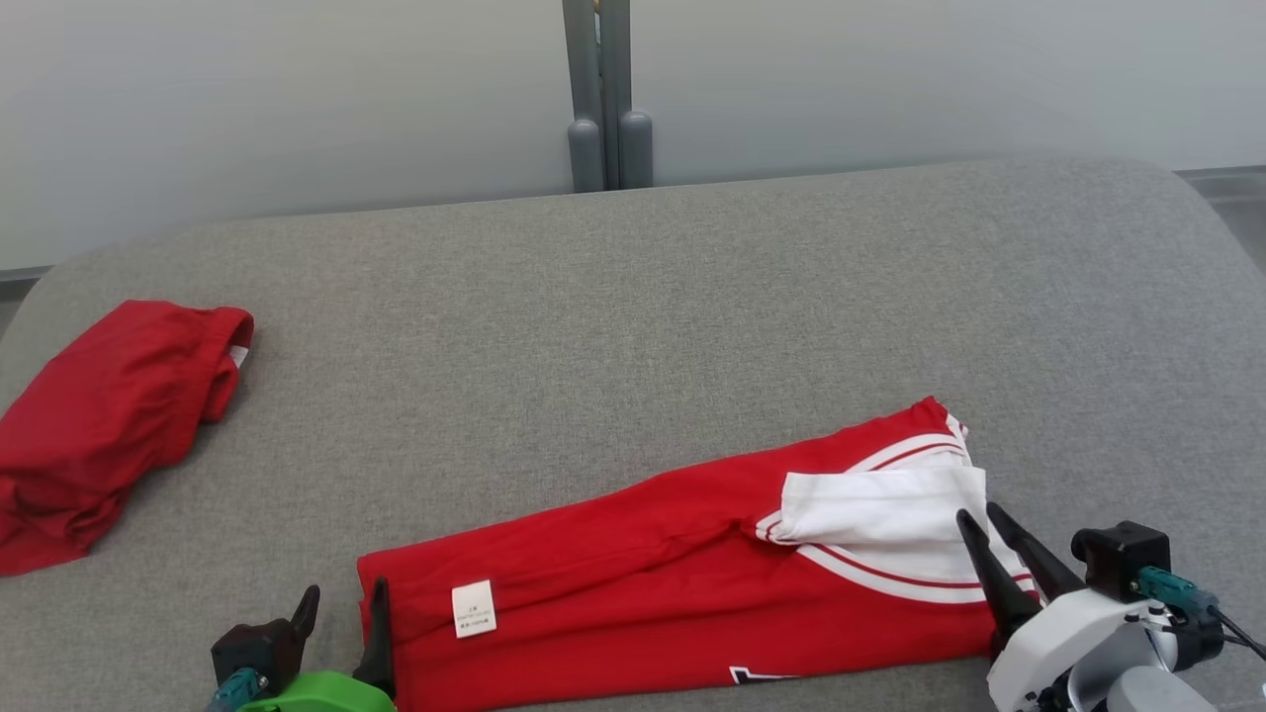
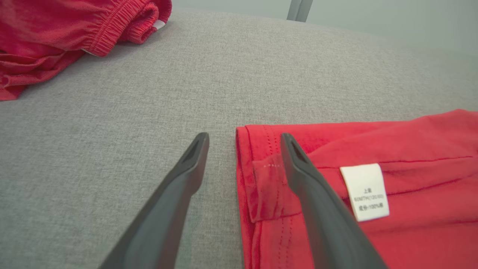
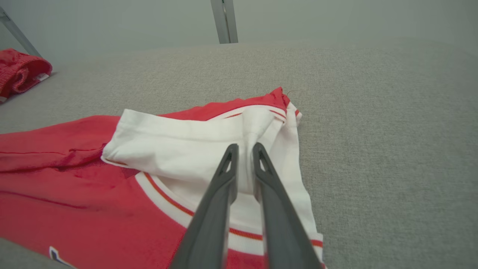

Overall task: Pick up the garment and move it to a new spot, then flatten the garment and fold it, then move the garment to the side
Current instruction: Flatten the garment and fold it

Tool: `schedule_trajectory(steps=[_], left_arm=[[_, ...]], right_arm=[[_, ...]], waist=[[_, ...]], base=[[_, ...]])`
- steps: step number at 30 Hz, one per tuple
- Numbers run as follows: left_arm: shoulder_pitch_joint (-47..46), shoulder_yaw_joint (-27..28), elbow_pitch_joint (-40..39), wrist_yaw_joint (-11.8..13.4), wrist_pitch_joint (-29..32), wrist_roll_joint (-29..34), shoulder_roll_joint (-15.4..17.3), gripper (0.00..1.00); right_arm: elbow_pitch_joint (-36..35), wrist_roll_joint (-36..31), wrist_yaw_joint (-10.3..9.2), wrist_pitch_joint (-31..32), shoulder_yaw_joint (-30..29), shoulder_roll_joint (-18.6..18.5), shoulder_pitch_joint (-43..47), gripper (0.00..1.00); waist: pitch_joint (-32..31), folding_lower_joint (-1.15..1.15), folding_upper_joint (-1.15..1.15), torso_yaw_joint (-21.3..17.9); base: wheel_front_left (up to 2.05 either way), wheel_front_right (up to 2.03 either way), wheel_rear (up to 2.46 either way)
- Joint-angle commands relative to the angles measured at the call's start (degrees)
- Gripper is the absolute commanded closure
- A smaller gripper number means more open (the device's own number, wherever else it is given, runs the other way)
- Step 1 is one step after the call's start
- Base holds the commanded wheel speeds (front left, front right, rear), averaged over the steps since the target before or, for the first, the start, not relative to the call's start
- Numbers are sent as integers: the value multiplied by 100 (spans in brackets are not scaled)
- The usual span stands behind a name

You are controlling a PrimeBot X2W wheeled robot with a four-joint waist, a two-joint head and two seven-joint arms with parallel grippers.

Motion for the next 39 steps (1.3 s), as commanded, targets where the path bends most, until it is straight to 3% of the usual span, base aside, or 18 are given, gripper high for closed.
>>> schedule_trajectory(steps=[1, 10, 16, 25, 39], left_arm=[[85, 60, -36, 23, 3, 92, -35, 0], [213, 322, -217, 54, 2, 296, -90, 0], [232, 266, -330, 50, 2, 170, -98, 0], [139, -58, -495, 128, 2, -78, -96, 0], [144, -277, -552, 216, 2, -237, -95, 0]], right_arm=[[-91, 38, -10, -15, -85, -50, 168, 0], [-488, -265, -9, -15, -743, -20, 760, 0], [-517, -369, -9, -16, -736, 121, 671, 0], [-286, -123, -9, -16, 409, 173, -133, 0], [562, 995, -9, 71, 2418, -419, -1509, 0]], waist=[[-15, 0, 0, 14], [-84, 0, 0, -11], [-92, 0, 0, 4], [15, 0, 0, 239], [154, 0, 0, 533]], base=[[0, 0, 0], [0, 0, 0], [0, 0, 0], [0, 0, 0], [0, 0, 0]])
